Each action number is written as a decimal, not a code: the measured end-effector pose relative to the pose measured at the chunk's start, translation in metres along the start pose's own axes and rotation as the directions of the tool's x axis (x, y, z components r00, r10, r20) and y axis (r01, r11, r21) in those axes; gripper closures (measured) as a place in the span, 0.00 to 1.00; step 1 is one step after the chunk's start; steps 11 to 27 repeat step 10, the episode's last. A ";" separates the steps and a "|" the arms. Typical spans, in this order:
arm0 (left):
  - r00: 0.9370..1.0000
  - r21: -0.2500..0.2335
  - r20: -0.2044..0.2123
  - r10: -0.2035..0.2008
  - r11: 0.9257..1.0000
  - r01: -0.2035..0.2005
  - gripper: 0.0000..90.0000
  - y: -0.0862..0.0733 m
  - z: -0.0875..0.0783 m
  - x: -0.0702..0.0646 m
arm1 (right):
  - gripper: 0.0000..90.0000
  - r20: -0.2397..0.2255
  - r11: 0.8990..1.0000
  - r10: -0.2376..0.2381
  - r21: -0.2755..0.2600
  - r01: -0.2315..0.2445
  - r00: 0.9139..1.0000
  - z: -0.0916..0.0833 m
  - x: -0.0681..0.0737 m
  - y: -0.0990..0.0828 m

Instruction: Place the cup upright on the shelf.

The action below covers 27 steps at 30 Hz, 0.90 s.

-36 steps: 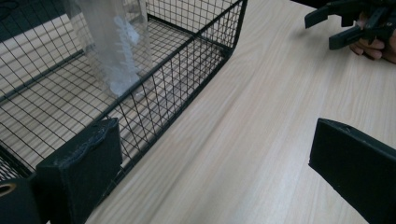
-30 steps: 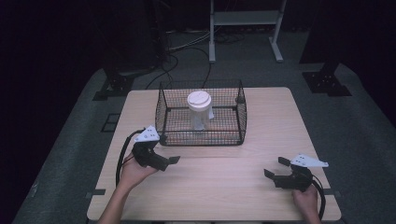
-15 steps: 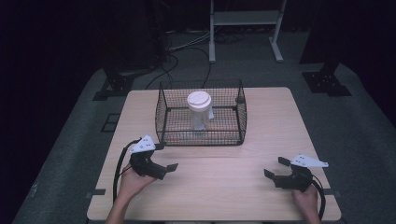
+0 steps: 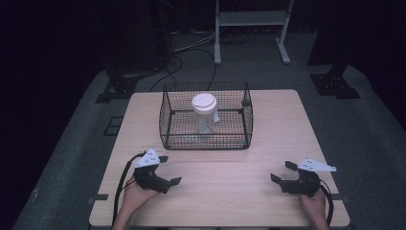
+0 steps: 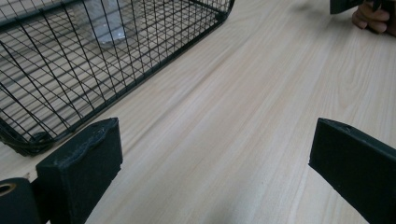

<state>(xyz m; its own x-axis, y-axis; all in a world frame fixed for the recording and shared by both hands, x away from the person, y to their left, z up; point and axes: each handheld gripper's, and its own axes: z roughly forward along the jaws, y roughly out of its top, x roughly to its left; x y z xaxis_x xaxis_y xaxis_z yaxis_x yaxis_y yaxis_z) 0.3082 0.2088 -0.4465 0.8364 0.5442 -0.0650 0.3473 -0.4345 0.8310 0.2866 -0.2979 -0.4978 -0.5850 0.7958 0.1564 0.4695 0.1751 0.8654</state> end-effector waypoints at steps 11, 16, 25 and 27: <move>1.000 -0.023 0.001 -0.016 1.000 0.016 0.02 -0.006 -0.002 -0.001 | 0.14 -0.001 1.000 -0.004 -0.001 0.004 1.000 0.000 0.000 0.000; 1.000 -0.023 0.001 -0.016 1.000 0.016 0.02 -0.006 -0.002 -0.001 | 0.14 -0.001 1.000 -0.004 -0.001 0.004 1.000 0.000 0.000 0.000; 1.000 -0.023 0.001 -0.016 1.000 0.016 0.02 -0.006 -0.002 -0.001 | 0.14 -0.001 1.000 -0.004 -0.001 0.004 1.000 0.000 0.000 0.000; 1.000 -0.023 0.001 -0.016 1.000 0.016 0.02 -0.006 -0.002 -0.001 | 0.14 -0.001 1.000 -0.004 -0.001 0.004 1.000 0.000 0.000 0.000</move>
